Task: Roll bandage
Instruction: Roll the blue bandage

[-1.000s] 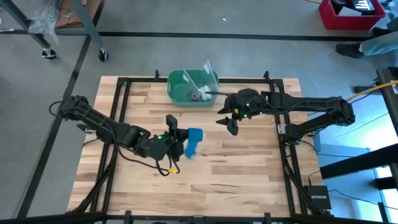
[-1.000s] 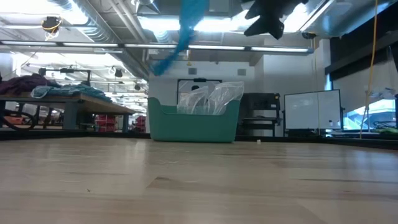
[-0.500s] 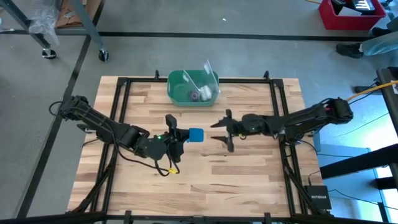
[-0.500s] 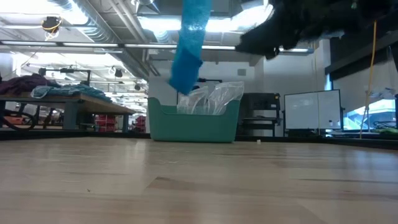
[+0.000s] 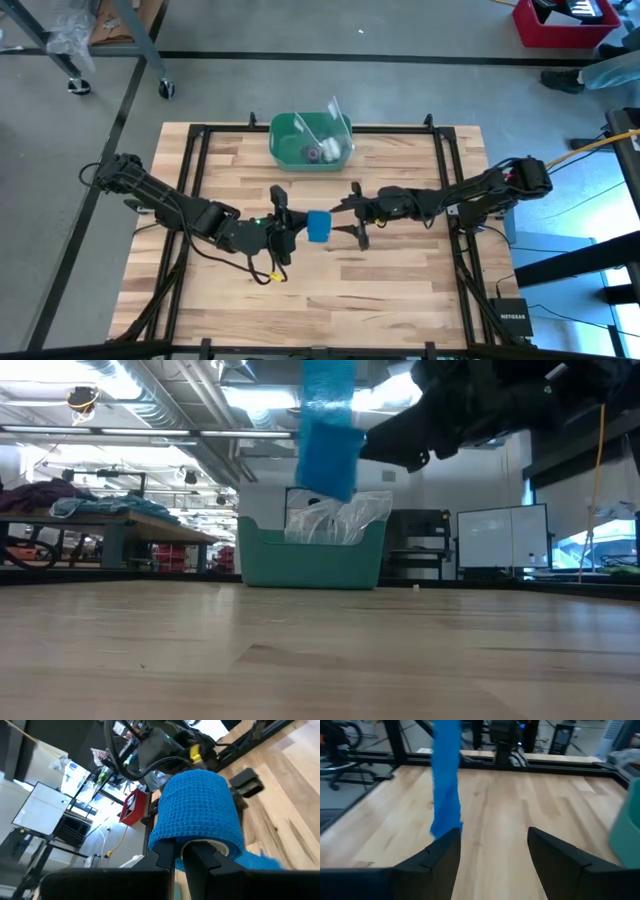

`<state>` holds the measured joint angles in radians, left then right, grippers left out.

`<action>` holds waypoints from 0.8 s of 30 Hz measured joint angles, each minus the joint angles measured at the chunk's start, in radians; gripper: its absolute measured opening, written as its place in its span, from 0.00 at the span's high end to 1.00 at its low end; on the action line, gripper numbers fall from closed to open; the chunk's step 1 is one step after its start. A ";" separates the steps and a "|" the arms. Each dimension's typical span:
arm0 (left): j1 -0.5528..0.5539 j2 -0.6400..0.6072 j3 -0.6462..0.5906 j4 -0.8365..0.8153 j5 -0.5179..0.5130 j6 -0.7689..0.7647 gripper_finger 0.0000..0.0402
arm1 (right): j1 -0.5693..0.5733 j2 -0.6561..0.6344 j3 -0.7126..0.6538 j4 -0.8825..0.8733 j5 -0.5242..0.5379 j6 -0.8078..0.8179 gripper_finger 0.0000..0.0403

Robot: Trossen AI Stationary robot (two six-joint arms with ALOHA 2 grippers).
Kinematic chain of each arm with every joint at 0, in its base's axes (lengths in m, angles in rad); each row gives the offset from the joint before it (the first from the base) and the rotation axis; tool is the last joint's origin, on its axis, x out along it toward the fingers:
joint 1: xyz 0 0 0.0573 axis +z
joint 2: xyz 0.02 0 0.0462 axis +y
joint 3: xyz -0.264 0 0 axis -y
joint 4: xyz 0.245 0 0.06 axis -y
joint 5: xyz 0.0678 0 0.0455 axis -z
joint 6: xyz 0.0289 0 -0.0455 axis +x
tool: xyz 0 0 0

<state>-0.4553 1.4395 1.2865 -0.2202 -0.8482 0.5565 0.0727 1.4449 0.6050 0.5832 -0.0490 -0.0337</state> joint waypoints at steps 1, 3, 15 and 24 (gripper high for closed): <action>0.000 0.000 0.000 0.006 0.000 0.002 0.96 | 0.000 0.002 0.001 0.001 -0.007 0.000 0.42; 0.000 0.000 0.000 0.015 0.000 0.005 0.96 | 0.000 0.009 0.001 0.000 -0.021 0.001 0.42; 0.005 0.000 0.000 0.023 0.000 0.009 0.96 | 0.000 0.024 0.000 0.002 -0.119 0.030 0.43; 0.005 0.000 0.000 0.023 0.000 0.009 0.96 | 0.000 0.033 0.000 0.033 -0.095 0.030 0.65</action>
<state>-0.4500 1.4395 1.2865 -0.1970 -0.8486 0.5652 0.0727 1.4776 0.6052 0.6163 -0.1436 -0.0040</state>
